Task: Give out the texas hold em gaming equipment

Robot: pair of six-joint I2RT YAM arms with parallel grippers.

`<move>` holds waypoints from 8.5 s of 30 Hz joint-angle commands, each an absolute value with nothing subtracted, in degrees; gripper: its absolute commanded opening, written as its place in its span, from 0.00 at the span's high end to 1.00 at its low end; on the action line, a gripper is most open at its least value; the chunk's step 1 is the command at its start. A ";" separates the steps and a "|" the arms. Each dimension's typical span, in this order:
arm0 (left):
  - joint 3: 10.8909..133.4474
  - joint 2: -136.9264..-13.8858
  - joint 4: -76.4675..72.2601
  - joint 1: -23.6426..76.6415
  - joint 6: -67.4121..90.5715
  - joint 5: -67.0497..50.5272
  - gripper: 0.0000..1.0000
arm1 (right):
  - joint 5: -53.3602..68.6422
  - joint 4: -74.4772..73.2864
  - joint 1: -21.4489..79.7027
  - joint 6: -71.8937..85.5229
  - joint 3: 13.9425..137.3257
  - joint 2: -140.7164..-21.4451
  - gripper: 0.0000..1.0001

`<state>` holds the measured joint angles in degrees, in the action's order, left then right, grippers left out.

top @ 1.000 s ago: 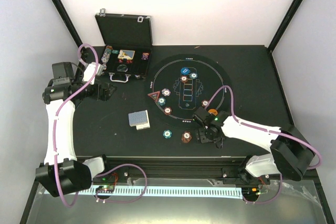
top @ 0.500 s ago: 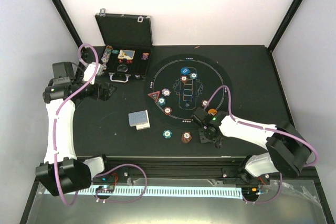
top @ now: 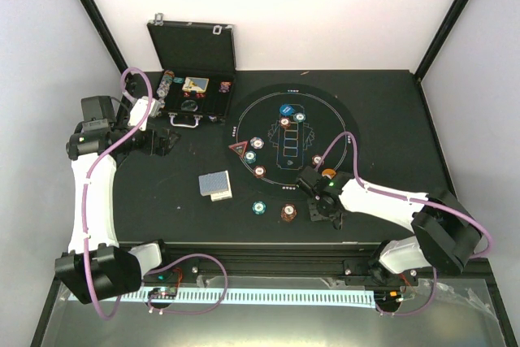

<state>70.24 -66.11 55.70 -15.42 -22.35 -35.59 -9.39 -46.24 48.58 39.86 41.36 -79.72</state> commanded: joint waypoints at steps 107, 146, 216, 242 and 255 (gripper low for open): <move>70.69 -65.08 56.56 -15.82 -23.73 -36.69 0.01 | -11.51 -47.67 27.66 25.25 86.55 -103.91 0.19; 69.26 -65.04 56.40 -15.82 -26.02 -36.38 0.01 | -10.89 -37.53 46.60 42.42 37.51 -81.24 0.35; 69.58 -65.19 59.90 -15.84 -29.07 -36.01 0.01 | -11.15 -38.94 18.55 26.19 68.65 -101.88 0.77; 60.55 -67.47 61.77 -10.71 -55.02 -44.57 0.01 | -10.37 -38.80 21.72 27.76 69.07 -95.24 0.01; 47.36 -69.74 50.92 1.27 -64.87 -33.33 0.01 | -5.50 -22.61 44.43 41.11 38.80 -69.59 0.00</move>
<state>48.99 -68.60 55.22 0.34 -58.28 -35.73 -7.92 -30.72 40.40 35.38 46.11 -74.63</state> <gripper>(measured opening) 0.989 0.999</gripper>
